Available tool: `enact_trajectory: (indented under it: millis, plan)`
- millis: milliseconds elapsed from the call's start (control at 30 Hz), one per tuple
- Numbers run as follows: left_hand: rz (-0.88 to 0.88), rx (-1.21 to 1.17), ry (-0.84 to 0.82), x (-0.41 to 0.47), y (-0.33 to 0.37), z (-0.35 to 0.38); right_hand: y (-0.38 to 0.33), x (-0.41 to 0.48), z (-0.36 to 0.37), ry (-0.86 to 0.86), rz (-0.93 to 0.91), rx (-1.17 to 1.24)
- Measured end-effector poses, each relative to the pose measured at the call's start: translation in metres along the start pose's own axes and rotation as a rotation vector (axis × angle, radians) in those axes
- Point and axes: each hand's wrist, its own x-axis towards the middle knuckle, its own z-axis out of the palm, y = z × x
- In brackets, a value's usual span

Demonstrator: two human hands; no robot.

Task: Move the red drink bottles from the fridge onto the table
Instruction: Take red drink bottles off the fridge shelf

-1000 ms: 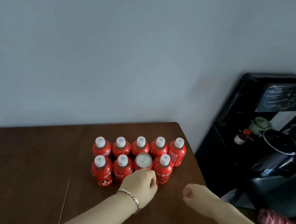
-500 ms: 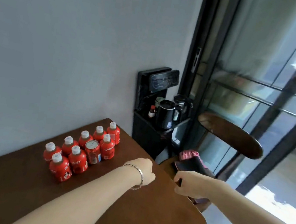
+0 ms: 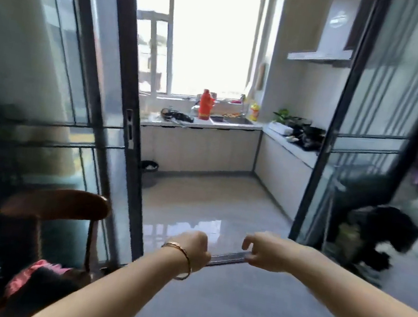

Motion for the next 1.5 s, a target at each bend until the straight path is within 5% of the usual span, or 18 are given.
enact_trajectory:
  millis: [467,1100,1367,1500]
  plan:
    - [0.603,0.069,0.084,0.229,0.486,-0.015,0.452,-0.128,-0.182,0.27,0.669,-0.05]
    - [1.15,-0.01,0.23,0.512,0.936,-0.031,0.864,-0.117,-0.34,0.546,1.238,-0.138]
    - [1.323,-0.351,0.33,0.572,1.089,0.011,1.035,-0.135,-0.367,0.837,1.322,-0.34]
    - [1.379,-0.481,0.363,0.59,1.176,0.012,1.132,-0.15,-0.388,0.768,1.349,-0.404]
